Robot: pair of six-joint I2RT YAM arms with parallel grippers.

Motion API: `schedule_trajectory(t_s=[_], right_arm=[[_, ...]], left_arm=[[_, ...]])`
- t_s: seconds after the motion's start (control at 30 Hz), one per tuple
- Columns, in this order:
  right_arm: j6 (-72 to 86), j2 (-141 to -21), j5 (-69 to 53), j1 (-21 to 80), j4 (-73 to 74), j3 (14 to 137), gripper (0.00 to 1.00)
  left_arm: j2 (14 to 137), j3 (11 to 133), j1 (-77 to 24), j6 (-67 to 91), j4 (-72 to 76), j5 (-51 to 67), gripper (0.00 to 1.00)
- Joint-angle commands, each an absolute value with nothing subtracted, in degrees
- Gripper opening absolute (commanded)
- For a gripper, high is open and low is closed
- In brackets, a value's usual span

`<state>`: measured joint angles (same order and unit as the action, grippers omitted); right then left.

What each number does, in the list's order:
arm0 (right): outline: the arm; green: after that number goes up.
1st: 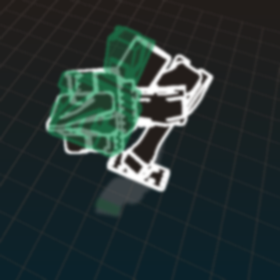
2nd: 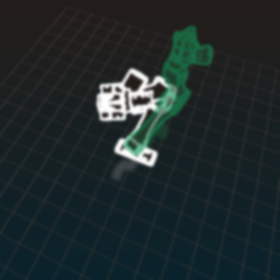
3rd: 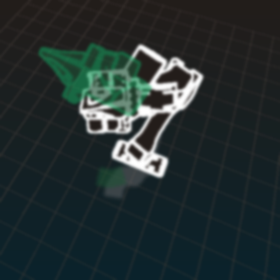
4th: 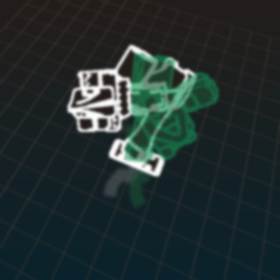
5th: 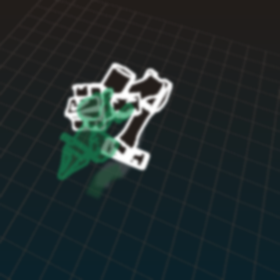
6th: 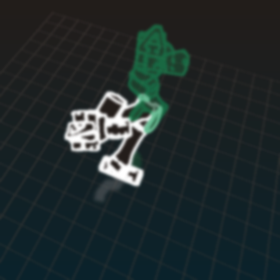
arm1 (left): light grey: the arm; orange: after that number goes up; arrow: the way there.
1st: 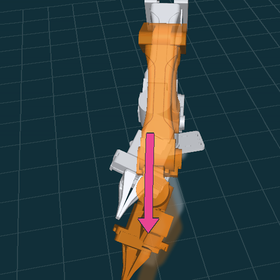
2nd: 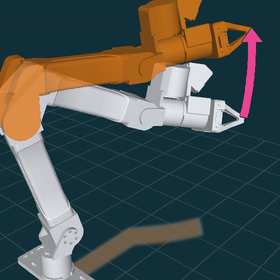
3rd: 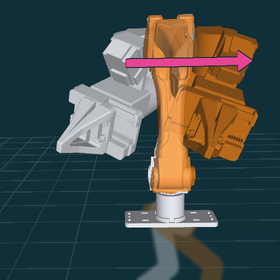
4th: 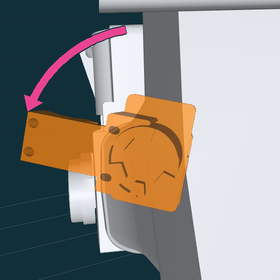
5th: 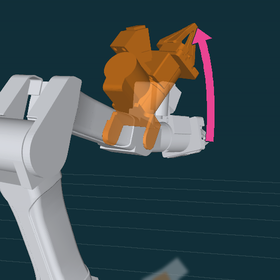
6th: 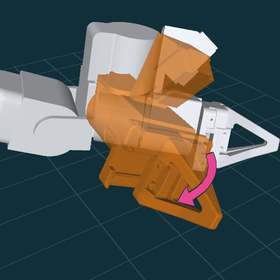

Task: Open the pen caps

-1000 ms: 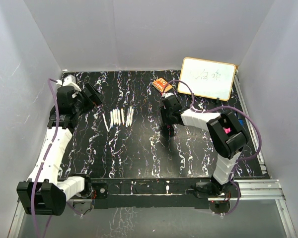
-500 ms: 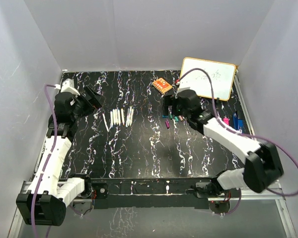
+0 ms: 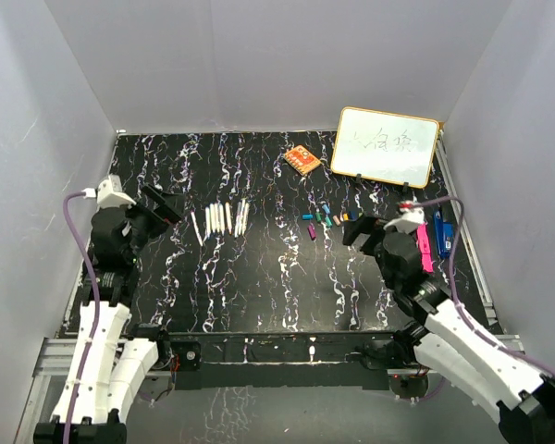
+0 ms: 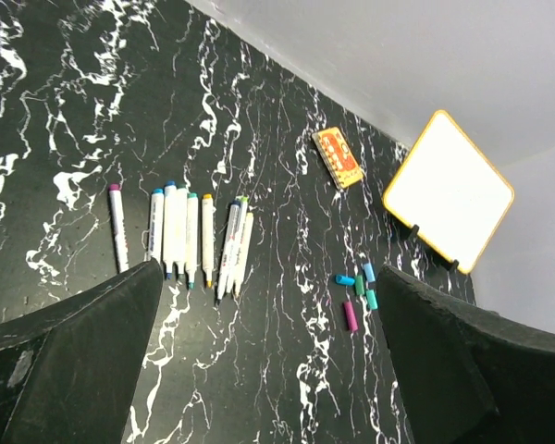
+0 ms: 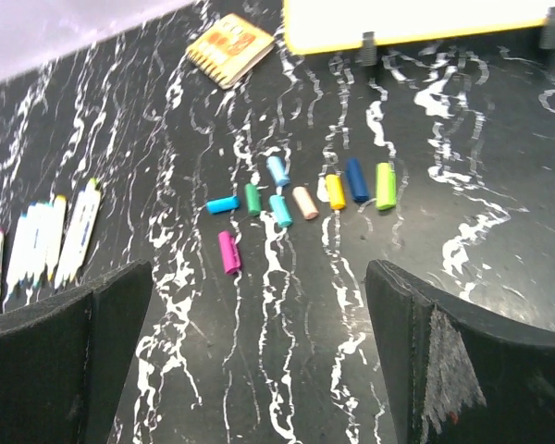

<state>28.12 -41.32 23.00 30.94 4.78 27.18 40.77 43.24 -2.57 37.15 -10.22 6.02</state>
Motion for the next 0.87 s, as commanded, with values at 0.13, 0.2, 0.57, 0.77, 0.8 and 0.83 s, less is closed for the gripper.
schedule_trajectory(t_s=[0.13, 0.2, 0.57, 0.77, 0.8, 0.83], right_arm=[[35.34, -23.30, 40.50, 30.67, -1.77, 16.68, 0.98], [34.69, -22.78, 41.52, 30.64, -1.45, 16.85, 0.98], [35.95, -28.45, 41.18, 30.67, -2.28, 18.31, 0.98], [35.64, -29.00, 40.14, 30.67, -2.90, 19.15, 0.98], [35.67, -28.95, 40.09, 30.66, -2.60, 19.16, 0.98], [35.64, -28.92, 40.08, 30.62, -2.62, 19.16, 0.98]], left_arm=[[28.49, 37.58, -2.40, 41.78, -15.29, -7.35, 0.98], [26.31, 36.72, -2.35, 42.45, -16.46, -9.73, 0.98], [23.73, 35.93, -2.42, 41.77, -17.98, -11.83, 0.99], [23.73, 37.07, -2.38, 41.18, -17.91, -11.09, 0.98], [23.76, 37.34, -2.42, 40.91, -18.03, -10.96, 0.99], [23.69, 37.42, -2.38, 40.15, -17.67, -10.53, 0.99]])
